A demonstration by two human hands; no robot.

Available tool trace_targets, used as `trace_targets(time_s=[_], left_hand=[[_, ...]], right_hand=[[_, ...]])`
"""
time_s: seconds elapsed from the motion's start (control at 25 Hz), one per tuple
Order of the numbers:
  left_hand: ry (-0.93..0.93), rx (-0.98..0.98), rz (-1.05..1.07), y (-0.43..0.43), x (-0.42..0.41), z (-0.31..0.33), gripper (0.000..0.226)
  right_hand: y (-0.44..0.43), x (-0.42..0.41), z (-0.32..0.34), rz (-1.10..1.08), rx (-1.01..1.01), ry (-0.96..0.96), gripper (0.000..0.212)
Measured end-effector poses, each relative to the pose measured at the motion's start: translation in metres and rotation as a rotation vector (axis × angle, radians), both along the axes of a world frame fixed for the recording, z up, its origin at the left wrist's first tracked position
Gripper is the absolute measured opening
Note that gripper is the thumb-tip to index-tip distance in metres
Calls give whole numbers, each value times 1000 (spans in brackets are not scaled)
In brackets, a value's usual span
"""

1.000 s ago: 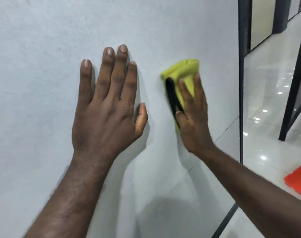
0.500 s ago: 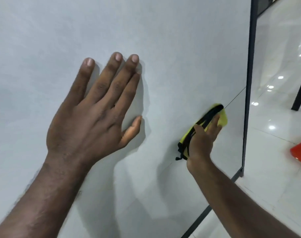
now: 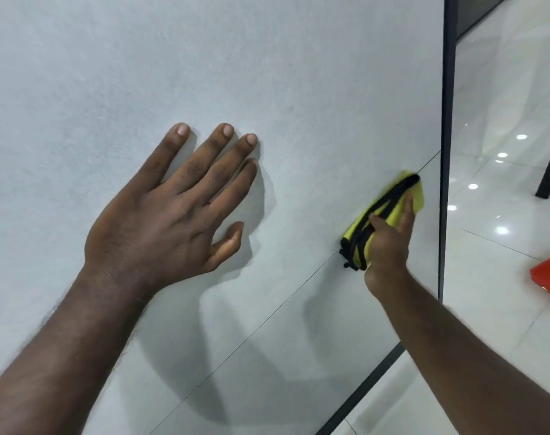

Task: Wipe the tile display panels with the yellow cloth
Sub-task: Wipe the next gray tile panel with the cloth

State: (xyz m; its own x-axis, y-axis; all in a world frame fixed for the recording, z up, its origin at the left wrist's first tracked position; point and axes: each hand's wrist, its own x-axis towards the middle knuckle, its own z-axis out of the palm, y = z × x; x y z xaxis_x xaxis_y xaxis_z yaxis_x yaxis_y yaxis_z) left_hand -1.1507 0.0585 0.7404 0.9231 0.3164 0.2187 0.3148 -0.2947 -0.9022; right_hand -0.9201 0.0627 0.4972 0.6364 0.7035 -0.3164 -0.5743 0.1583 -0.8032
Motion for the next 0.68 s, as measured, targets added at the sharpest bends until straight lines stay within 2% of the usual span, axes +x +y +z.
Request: trace_targets(time_s=[0.04, 0.08, 0.2, 0.28, 0.36, 0.48, 0.52, 0.56, 0.64, 0.68], left_hand=[[-5, 5, 1, -1, -1, -1, 72], [-5, 3, 4, -1, -2, -1, 72], [-8, -23, -4, 0, 1, 1, 70], [-18, -20, -7, -2, 2, -1, 70], [-10, -7, -10, -1, 0, -2, 70], [-24, -7, -26, 1, 2, -2, 68], [-32, -13, -28, 1, 2, -2, 66], [-35, -27, -36, 1, 1, -3, 64], [-68, -71, -59, -3, -5, -3, 60], [-109, -101, -65, -8, -10, -3, 58]], right_hand=[[-2, 1, -7, 28, -93, 40, 84], [-10, -5, -3, 52, -94, 7, 85], [-22, -23, -1, 18, -70, -278, 88], [-18, -24, -12, 40, -83, -244, 87], [-27, -35, -18, 73, -215, -148, 87], [-54, -71, -12, 84, -75, -487, 88], [-53, -76, -11, 57, -69, -534, 89], [-49, -77, -13, 49, -92, -466, 90], [-44, -79, -10, 96, -184, -146, 92], [-49, -86, 2, 118, -209, -107, 91]])
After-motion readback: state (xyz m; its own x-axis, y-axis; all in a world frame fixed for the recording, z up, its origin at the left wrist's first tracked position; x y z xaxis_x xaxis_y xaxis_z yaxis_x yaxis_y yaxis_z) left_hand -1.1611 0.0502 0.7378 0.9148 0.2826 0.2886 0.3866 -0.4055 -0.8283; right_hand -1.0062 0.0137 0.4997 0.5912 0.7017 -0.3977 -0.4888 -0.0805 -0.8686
